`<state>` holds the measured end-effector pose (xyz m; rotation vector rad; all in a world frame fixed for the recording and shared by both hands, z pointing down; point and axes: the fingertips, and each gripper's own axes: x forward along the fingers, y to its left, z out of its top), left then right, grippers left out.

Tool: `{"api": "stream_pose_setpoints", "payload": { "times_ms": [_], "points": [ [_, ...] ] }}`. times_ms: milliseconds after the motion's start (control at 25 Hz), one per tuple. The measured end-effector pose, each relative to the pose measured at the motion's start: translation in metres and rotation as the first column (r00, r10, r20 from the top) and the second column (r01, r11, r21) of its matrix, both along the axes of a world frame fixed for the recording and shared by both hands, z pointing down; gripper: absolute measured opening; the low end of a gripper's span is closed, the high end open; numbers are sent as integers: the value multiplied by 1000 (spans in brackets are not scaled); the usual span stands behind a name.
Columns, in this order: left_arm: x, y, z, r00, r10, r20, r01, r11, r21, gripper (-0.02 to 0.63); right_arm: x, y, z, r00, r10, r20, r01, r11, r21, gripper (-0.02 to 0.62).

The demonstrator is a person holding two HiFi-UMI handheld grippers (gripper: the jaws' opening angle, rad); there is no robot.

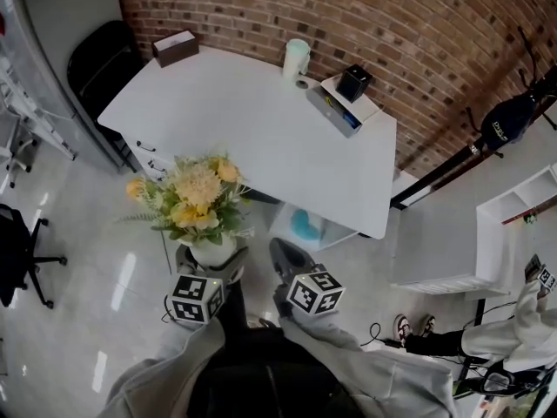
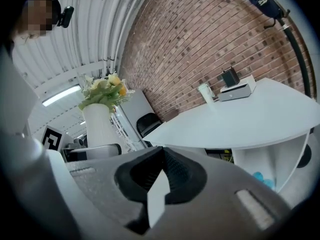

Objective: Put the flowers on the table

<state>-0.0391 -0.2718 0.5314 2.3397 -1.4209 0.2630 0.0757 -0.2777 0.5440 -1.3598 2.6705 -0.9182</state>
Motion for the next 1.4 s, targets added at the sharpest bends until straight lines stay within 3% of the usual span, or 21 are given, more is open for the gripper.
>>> {"api": "stream_pose_setpoints", "payload": {
  "times_ms": [920,1400],
  "points": [
    [-103,-233,-14,999,-35,-9,35,998,-49,486,-113,-220,-25,997,-81,0,81,996,-32,-2],
    [-124,-348,-12,1000,1,22,-1,1000,22,486,-125,-321,-29,999,-48,-23,48,999,-13,-2]
  ]
}}
